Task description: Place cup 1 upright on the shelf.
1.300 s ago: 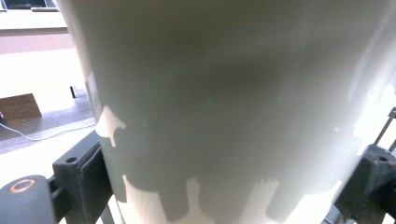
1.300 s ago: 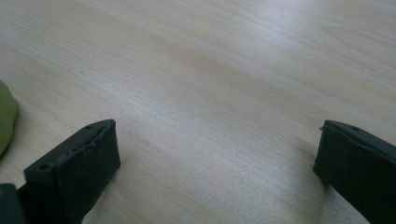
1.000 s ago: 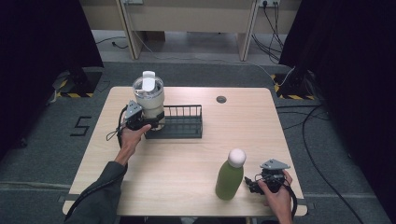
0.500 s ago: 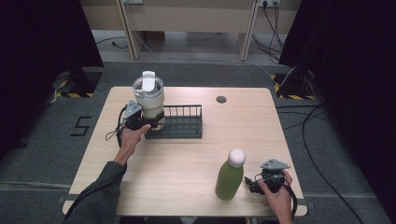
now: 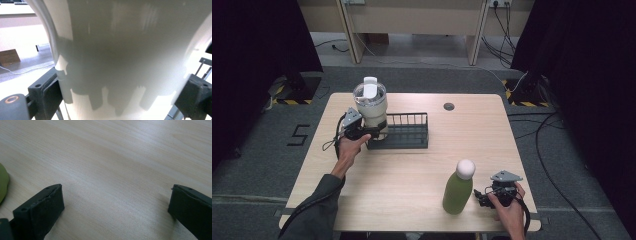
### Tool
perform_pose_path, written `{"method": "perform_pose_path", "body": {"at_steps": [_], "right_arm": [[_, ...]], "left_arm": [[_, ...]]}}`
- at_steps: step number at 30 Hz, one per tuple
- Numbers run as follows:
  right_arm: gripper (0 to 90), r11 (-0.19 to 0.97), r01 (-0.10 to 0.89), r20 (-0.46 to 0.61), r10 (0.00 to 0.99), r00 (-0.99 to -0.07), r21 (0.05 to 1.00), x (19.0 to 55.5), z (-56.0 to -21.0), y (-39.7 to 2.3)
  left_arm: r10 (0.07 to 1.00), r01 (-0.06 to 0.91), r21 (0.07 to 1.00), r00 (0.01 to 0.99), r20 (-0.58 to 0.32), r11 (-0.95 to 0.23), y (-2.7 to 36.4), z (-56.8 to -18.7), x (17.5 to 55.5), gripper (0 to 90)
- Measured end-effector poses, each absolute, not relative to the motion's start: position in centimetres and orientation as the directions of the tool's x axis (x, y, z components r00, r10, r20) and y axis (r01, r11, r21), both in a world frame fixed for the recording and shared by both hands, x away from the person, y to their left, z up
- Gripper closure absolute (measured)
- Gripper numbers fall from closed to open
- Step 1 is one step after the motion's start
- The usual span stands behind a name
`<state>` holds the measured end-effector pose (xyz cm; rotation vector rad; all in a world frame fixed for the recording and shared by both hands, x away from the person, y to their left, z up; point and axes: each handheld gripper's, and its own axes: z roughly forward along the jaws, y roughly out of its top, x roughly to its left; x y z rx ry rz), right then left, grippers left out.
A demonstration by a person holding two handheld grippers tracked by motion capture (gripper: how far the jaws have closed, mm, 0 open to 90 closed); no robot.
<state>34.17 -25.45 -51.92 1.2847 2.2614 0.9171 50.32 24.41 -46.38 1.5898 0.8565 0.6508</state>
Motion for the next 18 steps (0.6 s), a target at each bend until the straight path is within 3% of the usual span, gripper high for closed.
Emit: {"method": "perform_pose_path", "body": {"at_steps": [18], "right_arm": [[0.2, 0.369, 0.611, -0.009, 0.860, -0.510, 0.700, 34.18, -51.92, -25.45]], "left_arm": [[0.808, 0.181, 0.979, 0.588, -0.032, -0.094, 25.08, -46.01, 49.77, 9.2]]}}
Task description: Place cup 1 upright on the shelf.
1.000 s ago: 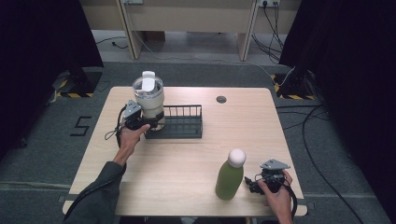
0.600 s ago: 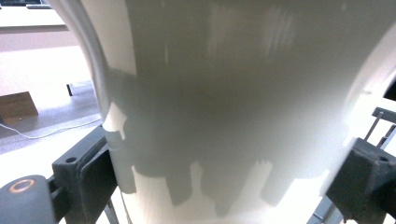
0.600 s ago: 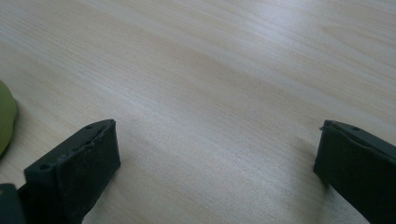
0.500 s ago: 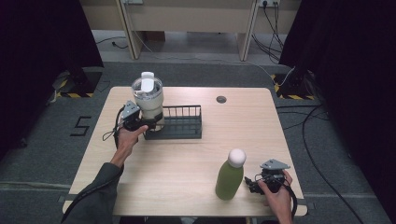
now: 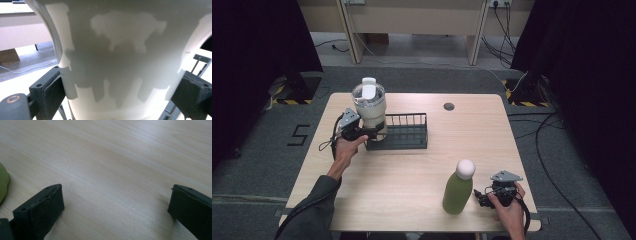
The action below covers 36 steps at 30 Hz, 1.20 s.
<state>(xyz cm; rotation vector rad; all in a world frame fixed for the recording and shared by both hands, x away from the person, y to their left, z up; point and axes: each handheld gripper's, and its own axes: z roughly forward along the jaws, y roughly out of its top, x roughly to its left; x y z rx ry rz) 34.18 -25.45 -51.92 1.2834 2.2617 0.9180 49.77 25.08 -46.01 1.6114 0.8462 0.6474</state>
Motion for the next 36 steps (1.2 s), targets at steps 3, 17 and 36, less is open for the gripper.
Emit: {"method": "perform_pose_path", "body": {"at_steps": [3, 17, 36], "right_arm": [[0.2, 0.367, 0.613, -0.007, 0.861, -0.508, 0.700, 34.2, -51.9, -25.4], [0.2, 0.368, 0.611, -0.008, 0.861, -0.509, 0.700, 34.2, -51.9, -25.4], [0.2, 0.370, 0.610, -0.009, 0.860, -0.511, 0.701, 34.2, -51.9, -25.5]], "left_arm": [[0.808, 0.182, 0.979, 0.588, -0.035, -0.090, 25.1, -46.0, 49.7, 9.1], [0.814, 0.192, 0.976, 0.581, -0.031, -0.099, 25.6, -45.9, 48.6, 9.5], [0.807, 0.185, 0.977, 0.590, -0.021, -0.110, 27.3, -45.6, 46.1, 14.6]]}}
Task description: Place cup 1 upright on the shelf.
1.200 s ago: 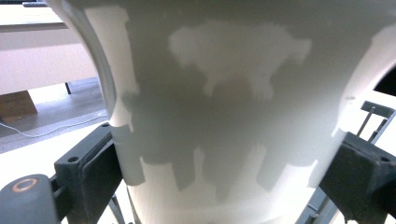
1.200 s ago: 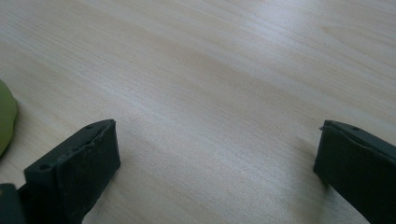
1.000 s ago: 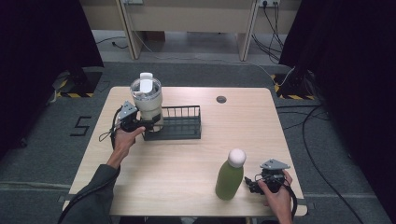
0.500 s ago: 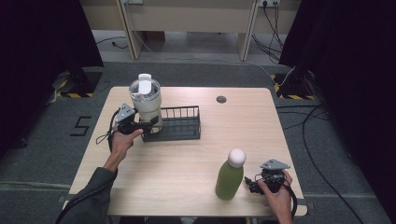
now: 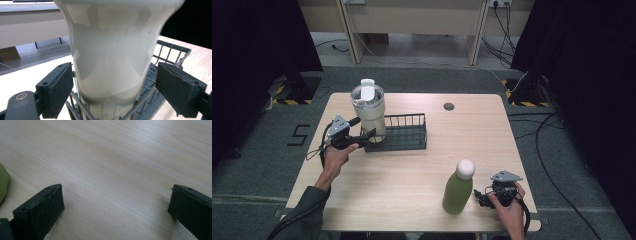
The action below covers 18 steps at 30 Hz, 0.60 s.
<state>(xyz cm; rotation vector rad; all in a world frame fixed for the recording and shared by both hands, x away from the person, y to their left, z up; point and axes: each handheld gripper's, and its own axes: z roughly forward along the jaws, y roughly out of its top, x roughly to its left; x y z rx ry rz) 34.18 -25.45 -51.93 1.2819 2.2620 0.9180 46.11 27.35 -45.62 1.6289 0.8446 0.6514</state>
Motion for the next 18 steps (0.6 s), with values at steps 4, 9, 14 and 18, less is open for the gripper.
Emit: {"method": "perform_pose_path", "body": {"at_steps": [4, 9, 14, 18], "right_arm": [[0.2, 0.369, 0.611, -0.009, 0.860, -0.510, 0.700, 34.2, -51.9, -25.4], [0.2, 0.369, 0.611, -0.009, 0.860, -0.510, 0.700, 34.2, -51.9, -25.4], [0.2, 0.367, 0.610, -0.008, 0.861, -0.508, 0.702, 34.2, -51.9, -25.4], [0.3, 0.367, 0.610, -0.009, 0.861, -0.509, 0.702, 34.2, -51.9, -25.4]], "left_arm": [[0.800, 0.199, 0.973, 0.599, -0.024, -0.120, 27.6, -45.7, 45.5, 14.6], [0.798, 0.205, 0.971, 0.602, -0.025, -0.124, 27.9, -45.9, 44.7, 14.6], [0.796, 0.205, 0.972, 0.604, -0.029, -0.120, 28.4, -46.0, 43.7, 14.6], [0.792, 0.209, 0.971, 0.609, -0.034, -0.119, 28.6, -46.1, 42.9, 14.6]]}}
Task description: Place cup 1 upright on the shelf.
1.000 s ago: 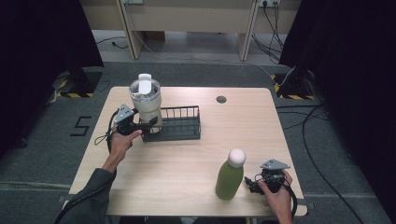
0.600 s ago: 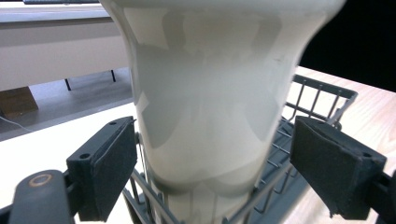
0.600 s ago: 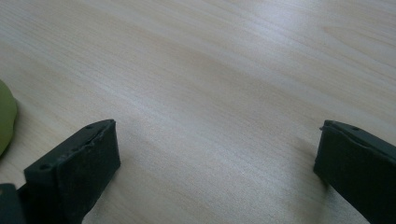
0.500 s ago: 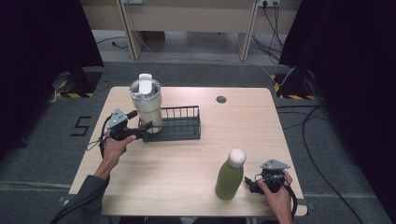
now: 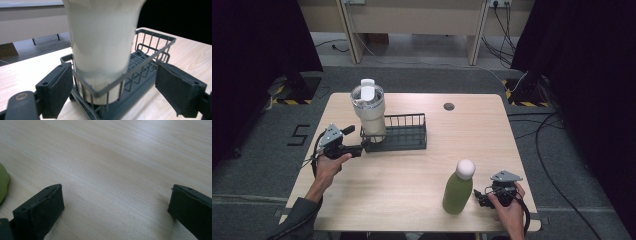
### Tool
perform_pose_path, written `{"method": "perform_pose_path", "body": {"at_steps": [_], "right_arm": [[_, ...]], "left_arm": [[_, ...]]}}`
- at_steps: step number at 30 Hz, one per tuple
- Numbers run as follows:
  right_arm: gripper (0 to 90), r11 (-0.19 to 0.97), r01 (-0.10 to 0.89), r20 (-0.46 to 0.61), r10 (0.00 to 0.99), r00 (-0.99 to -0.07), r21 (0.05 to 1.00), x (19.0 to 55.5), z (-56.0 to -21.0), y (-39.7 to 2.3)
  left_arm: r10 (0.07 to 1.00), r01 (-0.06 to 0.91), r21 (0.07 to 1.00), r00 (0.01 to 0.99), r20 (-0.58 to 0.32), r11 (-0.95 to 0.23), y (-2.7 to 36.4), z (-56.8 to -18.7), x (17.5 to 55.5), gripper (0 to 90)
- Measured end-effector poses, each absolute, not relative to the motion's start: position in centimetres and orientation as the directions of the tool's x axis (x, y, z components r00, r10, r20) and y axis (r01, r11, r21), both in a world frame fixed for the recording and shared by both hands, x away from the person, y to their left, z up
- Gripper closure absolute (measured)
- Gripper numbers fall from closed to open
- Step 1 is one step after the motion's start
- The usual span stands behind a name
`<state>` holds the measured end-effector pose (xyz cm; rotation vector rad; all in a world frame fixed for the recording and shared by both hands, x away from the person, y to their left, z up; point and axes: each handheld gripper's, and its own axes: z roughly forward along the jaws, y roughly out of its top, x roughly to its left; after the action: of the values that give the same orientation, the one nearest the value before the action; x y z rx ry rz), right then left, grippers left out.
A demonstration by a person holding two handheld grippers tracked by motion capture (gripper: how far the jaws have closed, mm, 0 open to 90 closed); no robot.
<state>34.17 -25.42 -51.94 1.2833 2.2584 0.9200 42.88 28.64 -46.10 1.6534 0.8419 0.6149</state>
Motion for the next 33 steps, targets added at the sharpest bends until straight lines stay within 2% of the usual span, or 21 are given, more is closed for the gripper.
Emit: {"method": "perform_pose_path", "body": {"at_steps": [23, 33], "right_arm": [[0.3, 0.369, 0.609, -0.010, 0.861, -0.509, 0.702, 34.2, -51.9, -25.4], [0.3, 0.369, 0.610, -0.010, 0.861, -0.509, 0.702, 34.1, -51.9, -25.4]], "left_arm": [[0.768, 0.282, 0.953, 0.632, -0.098, -0.110, 29.3, -47.7, 38.3, 14.6], [0.764, 0.285, 0.949, 0.640, -0.083, -0.136, 29.3, -48.6, 37.2, 14.7]]}}
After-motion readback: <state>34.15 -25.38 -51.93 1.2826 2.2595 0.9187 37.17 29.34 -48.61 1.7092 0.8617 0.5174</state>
